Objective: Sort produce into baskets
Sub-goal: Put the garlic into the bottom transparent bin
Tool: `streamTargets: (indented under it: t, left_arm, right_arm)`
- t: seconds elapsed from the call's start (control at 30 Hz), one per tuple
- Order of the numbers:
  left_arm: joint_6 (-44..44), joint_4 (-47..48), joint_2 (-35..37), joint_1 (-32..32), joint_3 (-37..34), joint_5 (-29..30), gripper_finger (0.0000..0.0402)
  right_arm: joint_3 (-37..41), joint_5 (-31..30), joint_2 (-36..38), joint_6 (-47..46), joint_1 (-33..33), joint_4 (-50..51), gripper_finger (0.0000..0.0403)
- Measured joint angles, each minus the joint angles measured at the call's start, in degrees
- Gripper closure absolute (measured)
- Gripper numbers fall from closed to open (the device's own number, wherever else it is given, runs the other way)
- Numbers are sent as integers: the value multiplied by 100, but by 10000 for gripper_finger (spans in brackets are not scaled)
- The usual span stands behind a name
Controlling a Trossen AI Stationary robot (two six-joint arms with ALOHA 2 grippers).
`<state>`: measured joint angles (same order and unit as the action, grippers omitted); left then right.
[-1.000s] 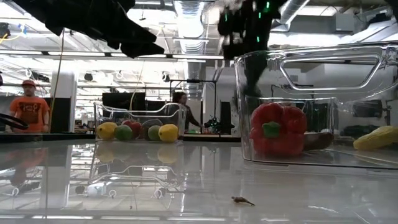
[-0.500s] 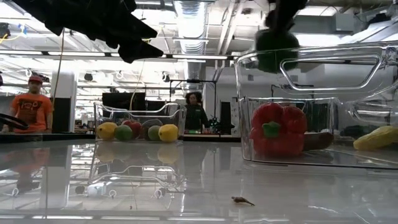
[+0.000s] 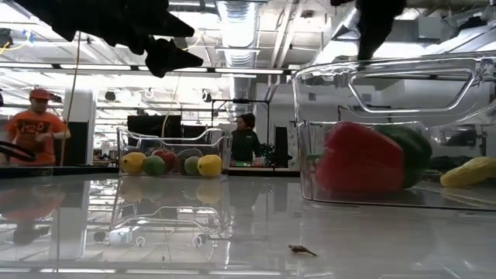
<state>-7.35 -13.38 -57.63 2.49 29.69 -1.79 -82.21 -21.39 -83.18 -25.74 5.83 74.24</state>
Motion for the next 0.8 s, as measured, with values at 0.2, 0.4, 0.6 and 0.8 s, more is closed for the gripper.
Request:
streamTargets:
  t: [0.2, 0.4, 0.6, 0.8]
  left_arm:
    - [-87, 32, -22, -29, 0, 144, 41]
    - [-195, 191, -23, -29, 0, 148, 41]
    - [-195, 420, -24, -29, 0, 245, 41]
    - [-190, 596, -24, -29, 0, 251, 41]
  right_arm:
    - [0, 63, 56, -48, -1561, 37, 34]
    - [7, 463, -465, 425, -2692, 7, 42]
    - [4, 853, -1054, 793, -3199, -185, 51]
    - [735, 1686, -1191, 1052, -3460, -1229, 63]
